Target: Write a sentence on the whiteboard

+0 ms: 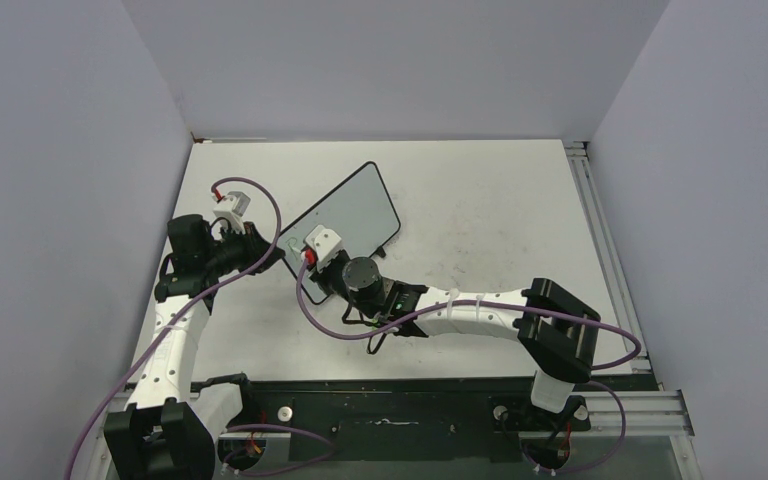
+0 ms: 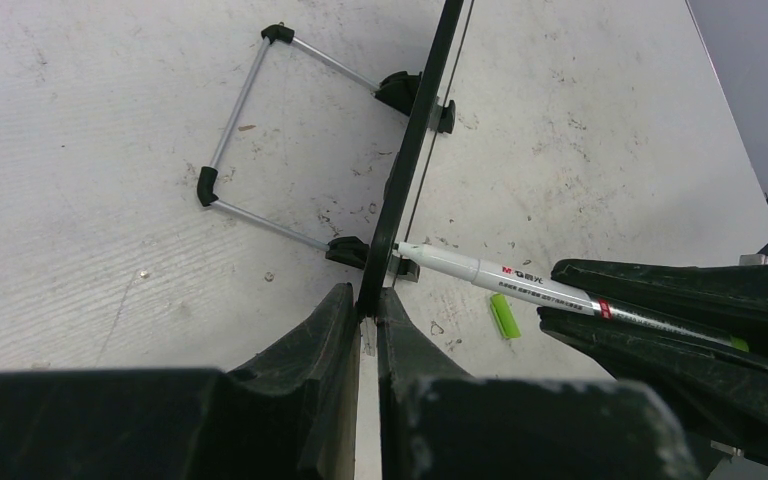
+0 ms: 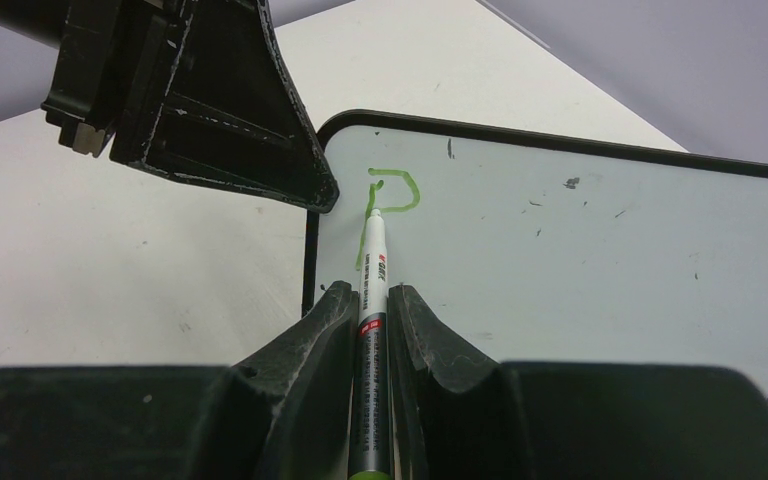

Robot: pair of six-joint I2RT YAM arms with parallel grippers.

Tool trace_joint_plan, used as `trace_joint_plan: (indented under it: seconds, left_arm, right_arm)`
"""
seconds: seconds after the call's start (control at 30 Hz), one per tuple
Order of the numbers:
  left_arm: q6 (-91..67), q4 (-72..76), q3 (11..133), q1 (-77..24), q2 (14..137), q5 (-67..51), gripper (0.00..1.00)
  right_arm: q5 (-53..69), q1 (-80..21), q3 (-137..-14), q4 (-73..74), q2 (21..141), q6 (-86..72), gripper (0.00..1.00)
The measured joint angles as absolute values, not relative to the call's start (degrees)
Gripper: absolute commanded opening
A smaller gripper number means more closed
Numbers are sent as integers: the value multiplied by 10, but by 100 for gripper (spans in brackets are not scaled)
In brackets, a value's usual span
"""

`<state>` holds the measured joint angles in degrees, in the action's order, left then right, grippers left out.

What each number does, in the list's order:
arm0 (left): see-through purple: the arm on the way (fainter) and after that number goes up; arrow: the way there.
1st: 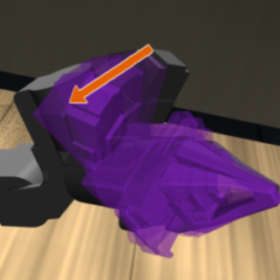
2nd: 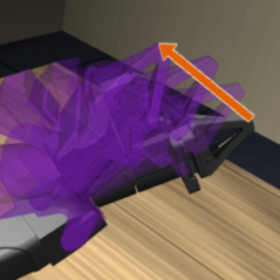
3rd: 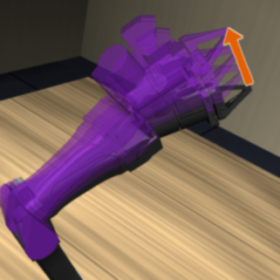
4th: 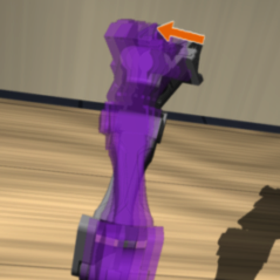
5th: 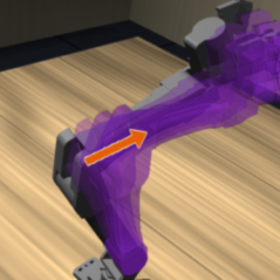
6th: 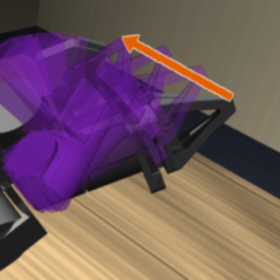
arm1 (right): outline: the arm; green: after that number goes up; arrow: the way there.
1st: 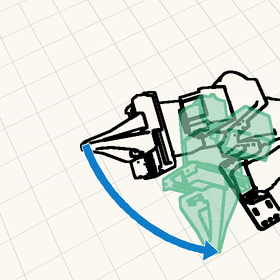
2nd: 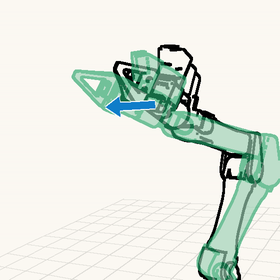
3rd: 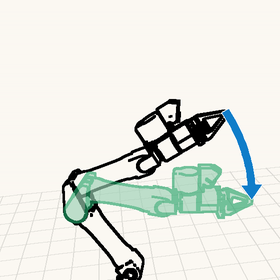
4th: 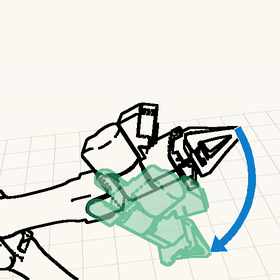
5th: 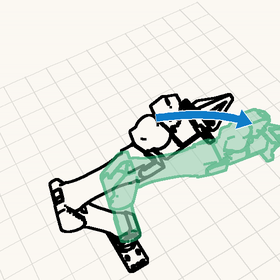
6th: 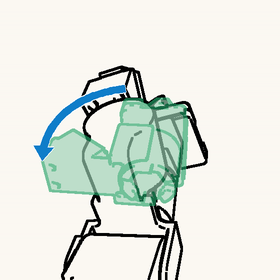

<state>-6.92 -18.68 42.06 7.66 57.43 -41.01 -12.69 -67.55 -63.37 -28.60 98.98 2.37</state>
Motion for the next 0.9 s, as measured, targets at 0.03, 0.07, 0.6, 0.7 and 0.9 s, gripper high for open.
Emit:
trace_joint_plan:
  seconds: [0.03,0.07,0.6,0.7,0.9]
  left_arm:
    - [-69,-187,421,77,574,-410,0]
    - [-69,-187,421,77,574,-410,0]
    - [-69,-187,421,77,574,-410,0]
    - [-68,-187,421,77,574,-410,0]
    - [-68,-187,421,77,573,-409,0]
  right_arm:
    - [-127,-676,-634,-286,990,24,5]
    - [-127,-676,-634,-286,990,24,5]
    - [-150,-676,-622,-286,990,24,5]
    - [-152,-676,-616,-286,990,24,5]
    - [-157,-675,-607,-286,990,23,5]
